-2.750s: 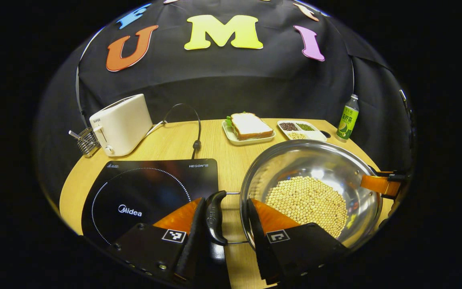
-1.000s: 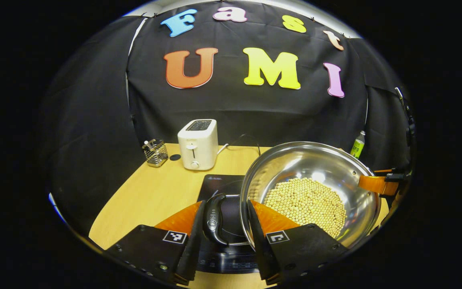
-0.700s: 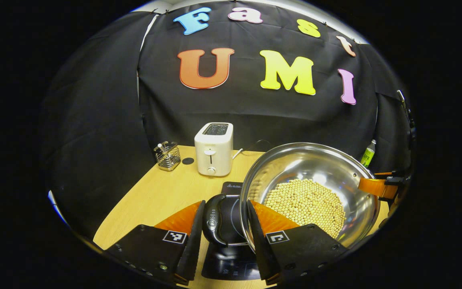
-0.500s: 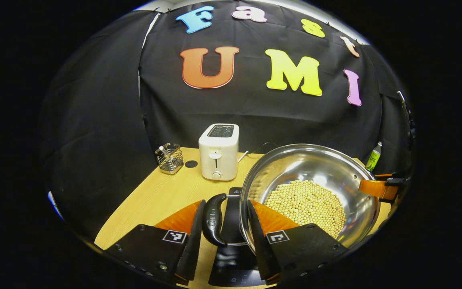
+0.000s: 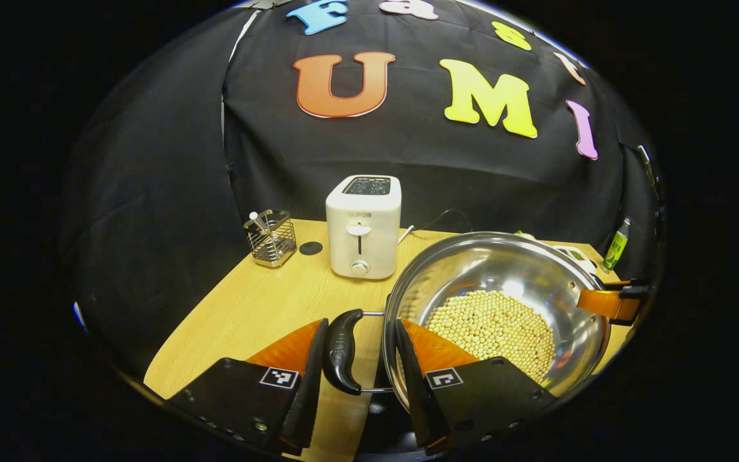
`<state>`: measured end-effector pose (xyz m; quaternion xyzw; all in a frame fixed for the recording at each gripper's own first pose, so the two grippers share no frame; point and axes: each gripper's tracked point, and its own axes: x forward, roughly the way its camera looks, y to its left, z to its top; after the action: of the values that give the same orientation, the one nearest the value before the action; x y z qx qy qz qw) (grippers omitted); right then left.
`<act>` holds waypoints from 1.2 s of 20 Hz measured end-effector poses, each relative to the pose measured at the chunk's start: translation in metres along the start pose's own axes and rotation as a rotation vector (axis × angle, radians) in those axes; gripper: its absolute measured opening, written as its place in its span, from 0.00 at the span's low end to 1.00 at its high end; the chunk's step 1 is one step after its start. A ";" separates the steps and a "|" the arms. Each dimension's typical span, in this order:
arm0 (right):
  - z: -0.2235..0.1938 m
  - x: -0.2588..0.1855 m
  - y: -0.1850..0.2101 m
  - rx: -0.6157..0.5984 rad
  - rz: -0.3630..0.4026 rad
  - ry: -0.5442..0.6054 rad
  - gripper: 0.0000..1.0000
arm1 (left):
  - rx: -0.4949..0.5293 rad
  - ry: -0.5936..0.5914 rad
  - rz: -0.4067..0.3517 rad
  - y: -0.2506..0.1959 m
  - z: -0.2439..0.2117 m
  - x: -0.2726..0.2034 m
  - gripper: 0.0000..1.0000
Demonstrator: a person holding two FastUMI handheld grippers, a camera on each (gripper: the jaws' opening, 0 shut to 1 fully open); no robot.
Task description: First push the handle of the pot to place it horizontally, then grasp the pot with both hands and set it on the induction cooktop.
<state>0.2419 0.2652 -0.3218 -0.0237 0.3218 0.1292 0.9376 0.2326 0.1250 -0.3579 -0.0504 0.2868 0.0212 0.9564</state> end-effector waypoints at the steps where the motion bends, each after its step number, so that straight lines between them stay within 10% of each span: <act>1: -0.001 0.002 -0.001 0.001 -0.003 -0.002 0.61 | -0.004 0.002 -0.004 0.000 -0.003 0.003 0.57; 20: -0.004 0.005 -0.008 0.125 0.056 -0.090 0.66 | -0.005 -0.034 -0.015 -0.003 -0.010 0.012 0.63; 24: 0.005 -0.001 -0.012 0.122 0.078 -0.151 0.70 | -0.019 -0.033 -0.002 0.003 -0.010 0.008 0.89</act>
<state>0.2468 0.2540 -0.3179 0.0559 0.2584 0.1469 0.9532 0.2339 0.1265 -0.3705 -0.0595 0.2709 0.0236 0.9605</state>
